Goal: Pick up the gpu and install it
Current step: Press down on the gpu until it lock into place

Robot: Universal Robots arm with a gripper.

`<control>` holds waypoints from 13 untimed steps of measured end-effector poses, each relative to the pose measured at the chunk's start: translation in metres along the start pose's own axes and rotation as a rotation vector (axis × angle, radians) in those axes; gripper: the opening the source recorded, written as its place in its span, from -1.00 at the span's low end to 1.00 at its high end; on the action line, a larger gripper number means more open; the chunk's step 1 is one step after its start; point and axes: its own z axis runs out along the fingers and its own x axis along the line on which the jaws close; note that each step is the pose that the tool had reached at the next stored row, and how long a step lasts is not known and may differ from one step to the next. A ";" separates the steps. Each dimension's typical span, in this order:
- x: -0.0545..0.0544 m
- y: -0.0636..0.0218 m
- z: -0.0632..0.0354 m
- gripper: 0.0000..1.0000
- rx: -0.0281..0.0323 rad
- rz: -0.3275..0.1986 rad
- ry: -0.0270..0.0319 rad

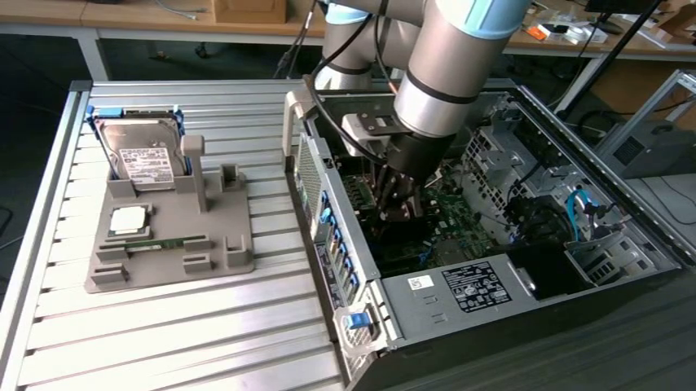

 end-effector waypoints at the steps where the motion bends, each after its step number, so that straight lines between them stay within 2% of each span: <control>1: 0.000 0.0000 0.0003 -0.79 0.0000 0.000 0.0000; 13: 0.003 0.0004 -0.0002 -0.79 0.0009 0.000 -0.0010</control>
